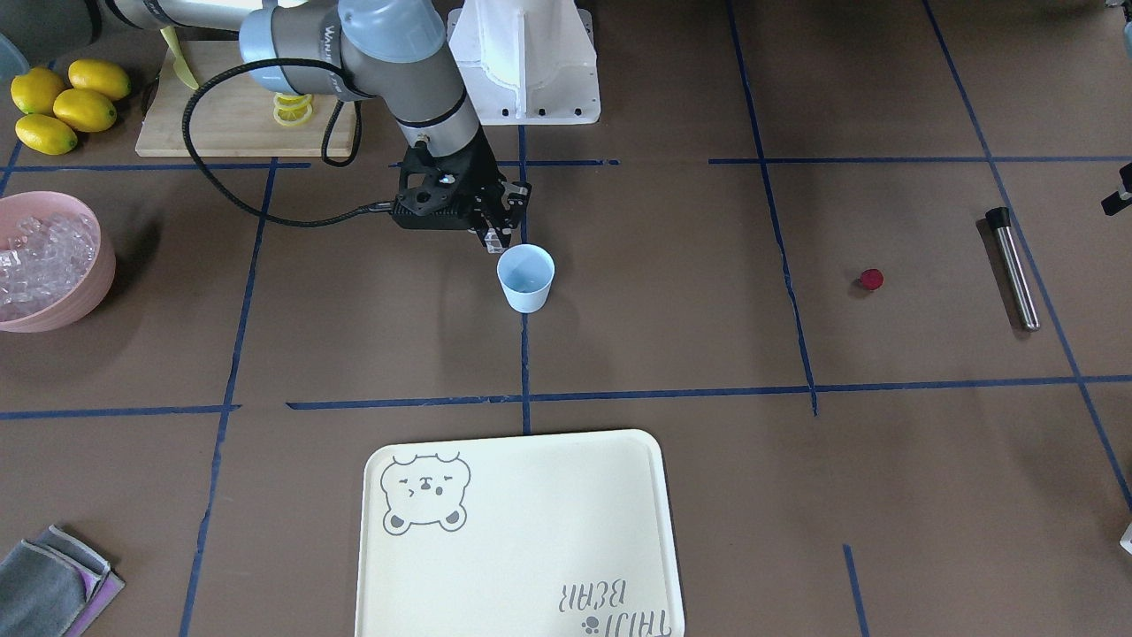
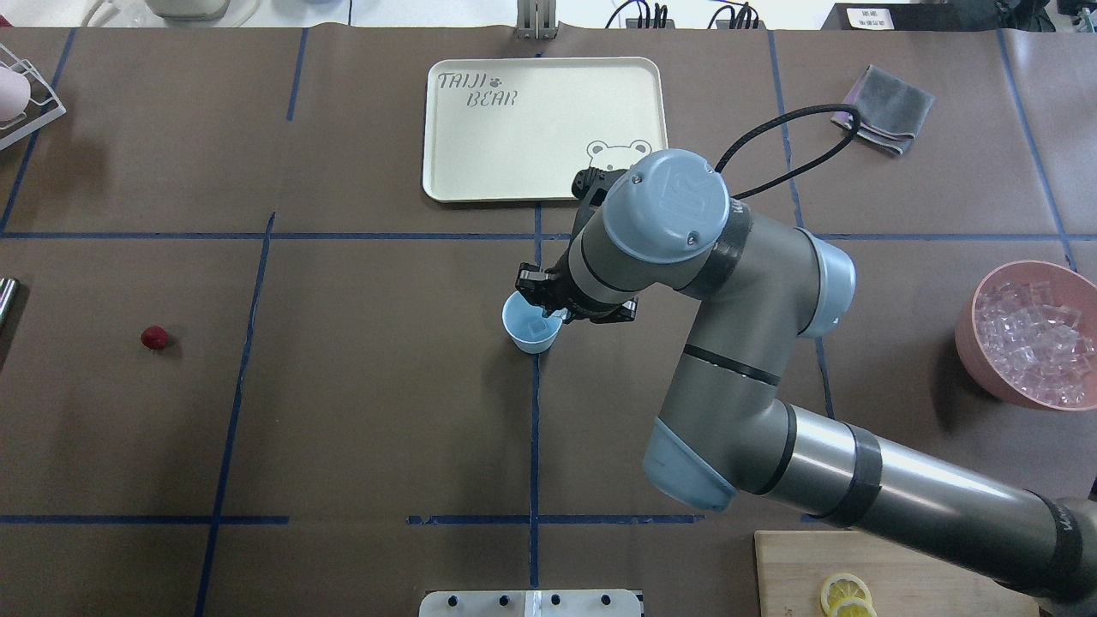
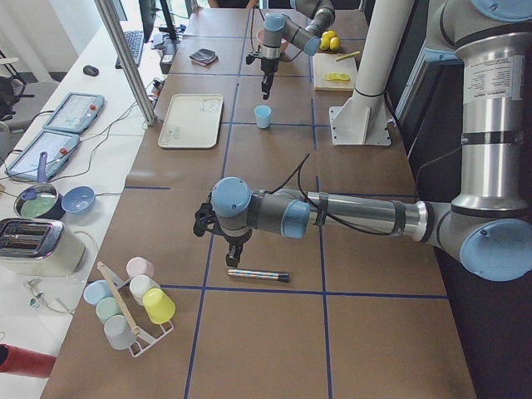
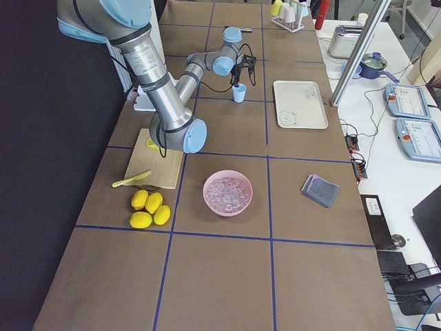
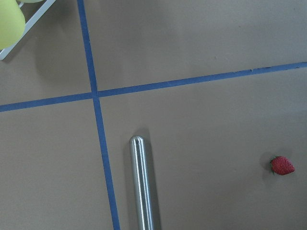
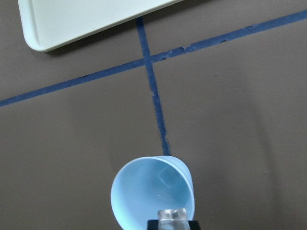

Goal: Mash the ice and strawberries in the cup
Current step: 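Carry the ice with the right gripper to the blue cup and release, then move the right gripper back over the pink ice bowl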

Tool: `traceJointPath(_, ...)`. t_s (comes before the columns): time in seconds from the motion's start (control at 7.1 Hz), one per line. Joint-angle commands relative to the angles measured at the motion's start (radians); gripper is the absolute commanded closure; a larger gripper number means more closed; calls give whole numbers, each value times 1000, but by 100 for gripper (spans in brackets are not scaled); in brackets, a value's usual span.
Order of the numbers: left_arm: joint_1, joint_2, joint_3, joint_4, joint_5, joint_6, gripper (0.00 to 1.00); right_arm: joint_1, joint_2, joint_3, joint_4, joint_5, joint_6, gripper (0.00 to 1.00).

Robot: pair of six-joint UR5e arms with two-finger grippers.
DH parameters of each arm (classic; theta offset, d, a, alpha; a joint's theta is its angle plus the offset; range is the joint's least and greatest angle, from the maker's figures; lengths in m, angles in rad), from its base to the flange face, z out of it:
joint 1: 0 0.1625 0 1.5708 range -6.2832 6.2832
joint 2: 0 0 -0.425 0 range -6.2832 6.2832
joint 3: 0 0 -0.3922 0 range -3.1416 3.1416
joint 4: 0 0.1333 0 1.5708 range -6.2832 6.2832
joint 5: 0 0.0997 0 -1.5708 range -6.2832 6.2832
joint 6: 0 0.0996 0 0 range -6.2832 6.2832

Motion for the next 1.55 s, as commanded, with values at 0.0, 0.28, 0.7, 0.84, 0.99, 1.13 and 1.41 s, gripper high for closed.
traceJointPath(0.0, 0, 0, -8, 0, 0, -1, 0, -17, 19, -75, 109, -29, 56, 98)
traceJointPath(0.28, 0, 0, -12, 0, -2, -3, 0, -17, 16, -77, 103, -30, 58, 18)
traceJointPath(0.7, 0, 6, -13, 0, -2, -3, 0, -16, 8, -72, 106, -30, 50, 0)
traceJointPath(0.84, 1, 6, -12, 0, -2, -3, 0, -11, -3, -66, 106, -29, 47, 0)
traceJointPath(0.99, 1, 6, -12, 1, -2, -3, 0, 40, -62, 21, 101, 15, 44, 0)
traceJointPath(1.13, 1, 8, -9, 1, -2, -1, 0, 124, -213, 163, 101, 137, 36, 0)
traceJointPath(1.41, 1, 8, -5, 1, -2, -1, 0, 290, -517, 333, 109, 311, -173, 0)
